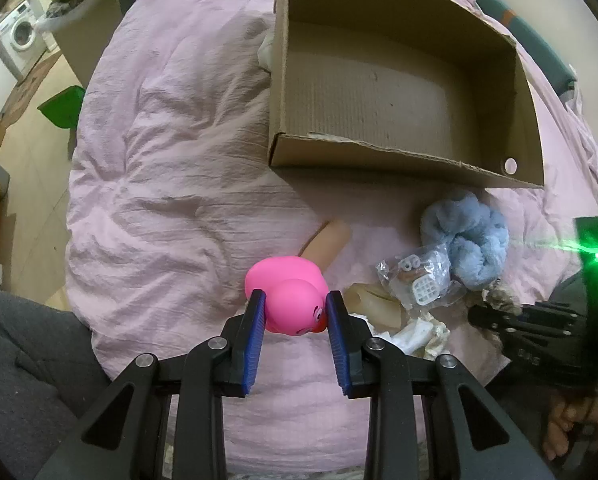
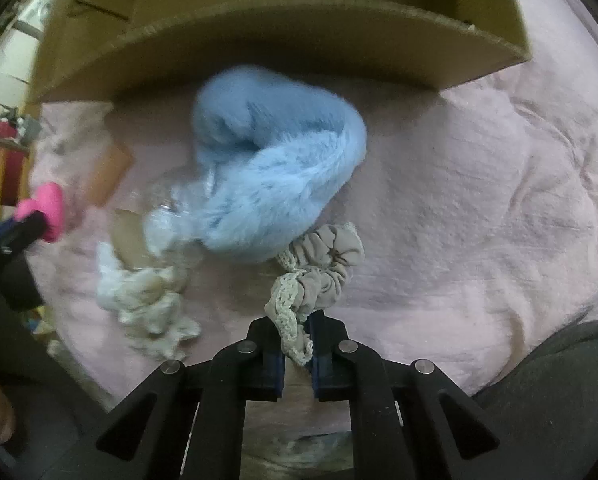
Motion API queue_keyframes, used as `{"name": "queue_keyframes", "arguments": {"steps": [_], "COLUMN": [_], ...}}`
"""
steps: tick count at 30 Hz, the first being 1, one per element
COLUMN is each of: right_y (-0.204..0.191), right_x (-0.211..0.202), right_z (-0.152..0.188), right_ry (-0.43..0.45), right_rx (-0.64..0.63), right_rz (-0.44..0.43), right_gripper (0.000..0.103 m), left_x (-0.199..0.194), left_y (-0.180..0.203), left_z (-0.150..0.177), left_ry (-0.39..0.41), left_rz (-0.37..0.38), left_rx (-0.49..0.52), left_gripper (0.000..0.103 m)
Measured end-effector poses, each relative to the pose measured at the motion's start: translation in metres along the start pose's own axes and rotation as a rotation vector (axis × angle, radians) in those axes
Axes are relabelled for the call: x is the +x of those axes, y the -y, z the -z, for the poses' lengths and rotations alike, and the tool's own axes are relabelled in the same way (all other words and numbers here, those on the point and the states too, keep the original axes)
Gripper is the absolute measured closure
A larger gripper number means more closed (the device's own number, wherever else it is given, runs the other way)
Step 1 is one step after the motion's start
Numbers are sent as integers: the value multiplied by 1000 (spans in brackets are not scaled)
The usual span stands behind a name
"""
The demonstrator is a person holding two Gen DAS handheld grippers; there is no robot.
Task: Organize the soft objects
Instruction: 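Carry the duck with the left tool while the right tool carries the scrunchie over the box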
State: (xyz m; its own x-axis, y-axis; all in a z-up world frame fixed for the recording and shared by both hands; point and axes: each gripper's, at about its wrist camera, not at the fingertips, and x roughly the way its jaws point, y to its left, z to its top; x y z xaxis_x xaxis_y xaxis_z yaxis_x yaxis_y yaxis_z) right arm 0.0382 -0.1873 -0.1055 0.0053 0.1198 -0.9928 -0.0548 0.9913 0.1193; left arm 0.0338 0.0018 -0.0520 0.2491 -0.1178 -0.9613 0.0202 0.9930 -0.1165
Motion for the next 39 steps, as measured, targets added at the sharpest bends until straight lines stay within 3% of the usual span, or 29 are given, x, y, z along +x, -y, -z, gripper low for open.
{"name": "queue_keyframes", "arguments": {"steps": [3,12,24,29,39], "right_y": [3,22,45,50,38], "right_x": [-20,-72,-137,-156,-163], "right_z": [2,13,25,13,-15], "right_ry": [30,111,373,451,538], "right_rx": [3,-27,13,73,67], "right_rz": [-55,-109,-253,-331,-322], "right_gripper": [93,93,93,93,93], "left_x": [0,-3,-34,-61,-74], "left_y": [-2,-1,2,7,22], "left_z": [0,1,-1,-16,-59], "left_ry": [-1,29,139,213,291], "left_rz": [1,5,-1,28,13], "left_rx": [-9,-22,-13,13,51], "left_gripper": [76,76,76,76,76]}}
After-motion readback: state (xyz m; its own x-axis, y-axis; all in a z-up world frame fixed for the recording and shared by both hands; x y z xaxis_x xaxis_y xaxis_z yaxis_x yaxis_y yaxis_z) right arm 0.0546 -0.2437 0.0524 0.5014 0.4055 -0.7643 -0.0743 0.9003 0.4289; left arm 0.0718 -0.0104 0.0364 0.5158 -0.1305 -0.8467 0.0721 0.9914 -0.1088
